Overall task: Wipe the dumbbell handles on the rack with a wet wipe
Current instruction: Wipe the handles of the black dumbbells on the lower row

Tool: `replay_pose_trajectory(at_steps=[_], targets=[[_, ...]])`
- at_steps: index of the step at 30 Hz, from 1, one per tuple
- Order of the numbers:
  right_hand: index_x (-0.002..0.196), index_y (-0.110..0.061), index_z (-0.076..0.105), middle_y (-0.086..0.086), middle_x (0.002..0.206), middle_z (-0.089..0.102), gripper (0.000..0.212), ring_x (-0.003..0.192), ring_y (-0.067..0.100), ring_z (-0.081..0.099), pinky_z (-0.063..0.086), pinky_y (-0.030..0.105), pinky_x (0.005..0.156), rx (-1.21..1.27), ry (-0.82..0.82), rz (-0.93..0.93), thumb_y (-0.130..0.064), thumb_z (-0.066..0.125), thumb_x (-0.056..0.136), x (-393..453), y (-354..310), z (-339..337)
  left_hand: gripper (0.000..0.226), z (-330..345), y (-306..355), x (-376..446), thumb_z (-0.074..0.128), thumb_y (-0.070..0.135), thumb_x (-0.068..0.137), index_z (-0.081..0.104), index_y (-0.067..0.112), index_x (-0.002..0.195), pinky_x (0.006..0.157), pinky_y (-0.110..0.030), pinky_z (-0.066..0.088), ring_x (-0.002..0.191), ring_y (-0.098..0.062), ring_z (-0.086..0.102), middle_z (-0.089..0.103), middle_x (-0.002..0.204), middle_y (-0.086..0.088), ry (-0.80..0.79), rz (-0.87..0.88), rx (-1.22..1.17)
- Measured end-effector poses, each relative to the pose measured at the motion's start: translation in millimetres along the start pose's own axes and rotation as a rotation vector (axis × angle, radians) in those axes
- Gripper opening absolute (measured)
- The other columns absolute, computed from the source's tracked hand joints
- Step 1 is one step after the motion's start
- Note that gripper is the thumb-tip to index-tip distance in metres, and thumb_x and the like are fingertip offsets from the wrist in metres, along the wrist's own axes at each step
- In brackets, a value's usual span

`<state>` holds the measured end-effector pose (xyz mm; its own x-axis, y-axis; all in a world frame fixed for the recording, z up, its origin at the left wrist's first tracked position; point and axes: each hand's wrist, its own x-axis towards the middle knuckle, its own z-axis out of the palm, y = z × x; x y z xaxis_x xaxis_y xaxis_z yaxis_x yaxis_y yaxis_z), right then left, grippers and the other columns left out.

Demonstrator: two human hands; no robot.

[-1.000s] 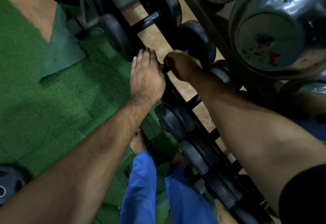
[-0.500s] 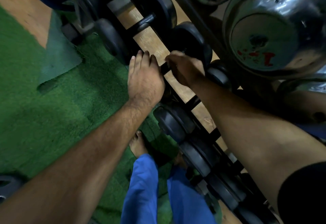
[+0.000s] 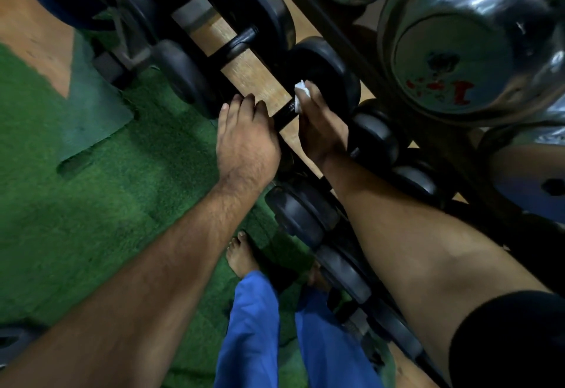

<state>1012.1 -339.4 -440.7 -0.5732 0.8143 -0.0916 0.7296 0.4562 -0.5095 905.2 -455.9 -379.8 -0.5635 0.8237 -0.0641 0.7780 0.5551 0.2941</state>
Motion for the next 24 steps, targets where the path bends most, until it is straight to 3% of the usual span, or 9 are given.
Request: replay_pose_trajectory(at_steps=[2, 5, 7, 9, 13, 16, 18, 21, 24], targets=[[0.141, -0.050, 0.034, -0.030, 0.153, 0.029, 0.043, 0.120, 0.015, 0.058, 0.050, 0.037, 0.094, -0.017, -0.003, 0.024, -0.042, 0.034, 0.100, -1.0, 3.7, 8.0, 0.049, 2.3, -1.3, -0.8, 0.040, 0.026, 0.093, 0.053, 0.004, 0.135, 0.121, -0.042, 0.017, 0.141, -0.030, 0.035, 0.049, 0.143, -0.013, 0.005, 0.007, -0.004], [0.142, -0.048, 0.043, -0.029, 0.151, 0.037, 0.043, 0.131, 0.002, 0.048, 0.043, 0.029, 0.104, 0.096, 0.111, 0.119, -0.048, 0.038, 0.099, -9.7, 11.2, 23.1, 0.050, 5.4, -3.2, -0.3, 0.038, 0.027, 0.093, 0.053, 0.004, 0.136, 0.121, -0.042, 0.016, 0.141, -0.030, 0.035, 0.049, 0.144, -0.013, 0.021, 0.011, 0.000], [0.138, -0.044, 0.052, -0.021, 0.147, 0.047, 0.043, 0.129, 0.005, 0.052, 0.044, 0.027, 0.102, 0.197, 0.149, 0.201, -0.039, 0.051, 0.095, -11.7, 5.6, 27.9, 0.049, 5.0, -4.0, -0.2, 0.038, 0.027, 0.094, 0.053, 0.004, 0.136, 0.121, -0.042, 0.016, 0.142, -0.030, 0.034, 0.048, 0.144, -0.013, 0.025, 0.009, -0.017], [0.138, -0.040, 0.054, -0.015, 0.138, 0.058, 0.045, 0.119, 0.009, 0.060, 0.048, 0.029, 0.096, 0.318, 0.190, 0.256, -0.045, 0.054, 0.094, -8.2, -5.4, 29.4, 0.048, 4.6, -4.5, -0.4, 0.040, 0.027, 0.094, 0.053, 0.005, 0.136, 0.121, -0.042, 0.016, 0.141, -0.029, 0.034, 0.049, 0.144, -0.013, 0.018, 0.019, -0.022], [0.145, -0.029, 0.048, -0.001, 0.142, 0.056, 0.054, 0.127, 0.021, 0.054, 0.041, 0.031, 0.102, 0.430, 0.188, 0.457, -0.045, 0.058, 0.094, -3.4, -24.8, 36.1, 0.049, 3.4, -5.5, 0.0, 0.038, 0.028, 0.094, 0.053, 0.006, 0.136, 0.121, -0.042, 0.017, 0.142, -0.029, 0.034, 0.049, 0.144, -0.012, 0.004, 0.017, -0.014], [0.146, -0.026, 0.047, 0.005, 0.131, 0.063, 0.059, 0.119, 0.025, 0.059, 0.046, 0.032, 0.095, 0.402, 0.171, 0.541, -0.047, 0.060, 0.092, 0.1, -28.6, 26.9, 0.048, 3.1, -4.0, 0.1, 0.038, 0.028, 0.095, 0.052, 0.006, 0.136, 0.121, -0.041, 0.017, 0.142, -0.029, 0.033, 0.048, 0.144, -0.012, -0.013, 0.011, -0.016], [0.134, -0.021, 0.060, 0.007, 0.120, 0.068, 0.054, 0.111, 0.027, 0.063, 0.050, 0.031, 0.090, 0.455, 0.144, 0.655, -0.048, 0.064, 0.087, 8.5, -32.8, 28.1, 0.047, 3.2, -4.4, 0.3, 0.038, 0.027, 0.095, 0.052, 0.006, 0.135, 0.121, -0.042, 0.017, 0.142, -0.029, 0.033, 0.048, 0.144, -0.012, -0.009, 0.009, -0.025], [0.100, -0.015, 0.072, 0.009, 0.096, 0.074, 0.059, 0.090, 0.031, 0.071, 0.059, 0.043, 0.084, 0.651, 0.151, 0.836, -0.065, 0.062, 0.069, 23.1, -28.8, 41.8, 0.047, 4.2, -5.4, 0.5, 0.039, 0.027, 0.096, 0.052, 0.006, 0.136, 0.121, -0.042, 0.018, 0.142, -0.029, 0.033, 0.048, 0.144, -0.012, 0.002, 0.010, -0.030], [0.095, -0.009, 0.071, 0.010, 0.102, 0.074, 0.049, 0.095, 0.025, 0.068, 0.054, 0.037, 0.092, 0.715, 0.045, 0.948, -0.056, 0.068, 0.082, 36.0, -25.6, 35.8, 0.046, 6.7, -5.6, -0.6, 0.039, 0.027, 0.096, 0.053, 0.006, 0.135, 0.121, -0.042, 0.018, 0.142, -0.029, 0.033, 0.048, 0.144, -0.012, 0.016, 0.015, -0.033]])
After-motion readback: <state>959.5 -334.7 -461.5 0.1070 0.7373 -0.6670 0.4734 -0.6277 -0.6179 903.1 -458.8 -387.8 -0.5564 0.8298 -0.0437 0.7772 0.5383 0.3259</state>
